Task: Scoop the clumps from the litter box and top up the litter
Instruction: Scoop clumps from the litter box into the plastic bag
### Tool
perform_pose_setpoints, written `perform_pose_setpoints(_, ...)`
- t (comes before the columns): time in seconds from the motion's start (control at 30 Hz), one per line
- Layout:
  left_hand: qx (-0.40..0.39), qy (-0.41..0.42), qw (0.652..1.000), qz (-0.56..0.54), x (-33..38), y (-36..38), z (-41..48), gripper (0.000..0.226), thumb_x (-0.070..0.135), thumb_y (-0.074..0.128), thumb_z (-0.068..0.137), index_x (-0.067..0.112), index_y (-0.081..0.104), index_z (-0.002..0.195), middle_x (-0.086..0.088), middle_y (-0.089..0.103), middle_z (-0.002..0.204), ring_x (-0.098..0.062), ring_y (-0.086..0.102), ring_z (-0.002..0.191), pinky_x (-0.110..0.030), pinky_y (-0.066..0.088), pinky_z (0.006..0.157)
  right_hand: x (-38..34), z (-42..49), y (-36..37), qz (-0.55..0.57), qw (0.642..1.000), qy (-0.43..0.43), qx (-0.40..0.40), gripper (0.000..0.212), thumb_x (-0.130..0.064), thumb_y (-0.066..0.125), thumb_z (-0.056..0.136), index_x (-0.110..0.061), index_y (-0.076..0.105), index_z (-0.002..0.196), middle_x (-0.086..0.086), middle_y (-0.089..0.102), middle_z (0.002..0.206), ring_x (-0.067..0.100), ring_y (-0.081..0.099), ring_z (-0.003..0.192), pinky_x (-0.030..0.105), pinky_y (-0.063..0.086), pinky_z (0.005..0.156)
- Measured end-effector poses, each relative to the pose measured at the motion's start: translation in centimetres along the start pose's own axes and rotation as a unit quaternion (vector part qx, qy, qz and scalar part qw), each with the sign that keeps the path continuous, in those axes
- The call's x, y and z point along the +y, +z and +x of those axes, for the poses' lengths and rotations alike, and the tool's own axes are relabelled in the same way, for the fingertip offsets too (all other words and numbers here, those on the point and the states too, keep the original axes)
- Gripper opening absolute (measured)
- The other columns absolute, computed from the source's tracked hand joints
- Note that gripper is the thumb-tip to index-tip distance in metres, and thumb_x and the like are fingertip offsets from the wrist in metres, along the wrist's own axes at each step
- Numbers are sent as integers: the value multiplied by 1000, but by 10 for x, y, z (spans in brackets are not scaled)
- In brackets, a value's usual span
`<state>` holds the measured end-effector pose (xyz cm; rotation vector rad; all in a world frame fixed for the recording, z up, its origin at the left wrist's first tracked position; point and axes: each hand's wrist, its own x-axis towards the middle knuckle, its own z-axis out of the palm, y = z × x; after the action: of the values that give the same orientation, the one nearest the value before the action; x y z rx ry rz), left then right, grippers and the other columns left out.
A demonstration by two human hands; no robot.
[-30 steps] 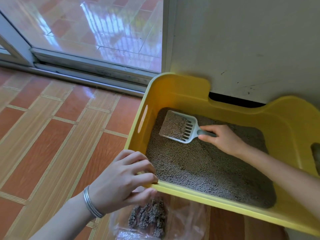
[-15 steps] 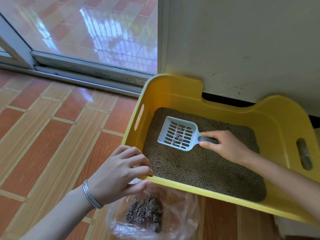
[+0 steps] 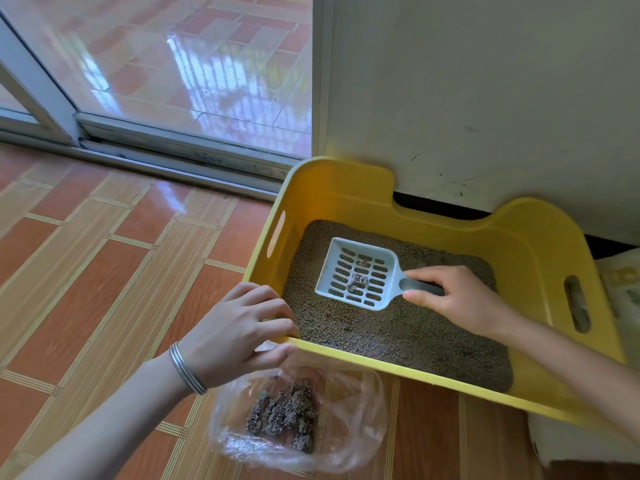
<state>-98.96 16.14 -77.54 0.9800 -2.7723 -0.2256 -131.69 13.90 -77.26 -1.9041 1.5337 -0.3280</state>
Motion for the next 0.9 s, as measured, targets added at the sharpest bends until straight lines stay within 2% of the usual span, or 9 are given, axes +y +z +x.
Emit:
perform_pose_setpoints(0.17, 22, -6, 999, -22, 6, -6, -6, 38, 43, 36, 96, 23, 68, 92, 7, 65, 93, -15, 58, 91, -31, 43, 82, -14, -17, -4, 19, 1000, -23, 11, 27, -32, 64, 84, -33, 64, 110, -24, 64, 97, -6, 58, 87, 19, 43, 70)
perform_pose_setpoints(0.27, 73, -30, 995, -62, 10, -12, -18, 32, 35, 43, 94, 16, 68, 96, 2, 65, 100, -17, 58, 94, -35, 51, 80, -29, -28, -11, 44, 998, -33, 16, 27, -34, 64, 83, -33, 65, 110, -24, 65, 100, -7, 59, 90, 14, 43, 70)
perform_pose_setpoints(0.37, 96, -56, 993, -49, 9, -19, -36, 30, 32, 46, 92, 13, 69, 97, -2, 64, 102, -22, 60, 94, -38, 54, 78, -51, -41, -14, 63, 996, -60, -1, 27, -42, 61, 79, -41, 63, 105, -24, 66, 99, -4, 60, 89, 14, 45, 70)
perform_pose_setpoints(0.47, 74, -83, 993, -27, 9, -26, -61, 31, 33, 47, 91, 12, 68, 97, -4, 64, 102, -23, 60, 92, -37, 56, 76, -70, -53, -16, 55, 994, -86, -32, 36, -45, 58, 77, -34, 63, 111, -21, 67, 100, -2, 60, 91, 17, 48, 73)
perform_pose_setpoints(0.6, 8, -87, 996, -19, 22, -16, -102, 39, 40, 38, 94, 16, 67, 95, 0, 64, 99, -18, 61, 90, -30, 55, 77, -87, -71, -10, 40, 990, -126, -55, 36, -45, 57, 78, -32, 63, 112, -31, 63, 92, -6, 59, 85, 7, 41, 67)
perform_pose_setpoints(0.67, -24, -81, 996, -20, 31, -6, -119, 42, 43, 32, 96, 19, 67, 94, 3, 64, 98, -16, 61, 90, -27, 55, 75, -93, -81, 1, 8, 989, -135, -67, 36, -44, 57, 80, -31, 62, 114, -26, 62, 85, -4, 57, 83, 8, 40, 64)
perform_pose_setpoints(0.77, -52, -80, 995, -34, 41, 9, -135, 29, 40, 43, 91, 22, 65, 95, 5, 63, 98, -15, 60, 88, -28, 54, 72, -95, -93, 23, -84, 984, -146, -56, 36, -40, 58, 85, -30, 60, 119, -22, 54, 81, 0, 54, 77, 15, 41, 61)
perform_pose_setpoints(0.9, -61, -63, 996, -34, 47, 23, -137, 18, 35, 57, 86, 22, 65, 95, 5, 63, 99, -14, 60, 87, -27, 53, 72, -97, -99, 52, -183, 974, -128, -47, 39, -36, 58, 87, -28, 55, 125, -16, 54, 89, 6, 58, 78, 22, 47, 65)
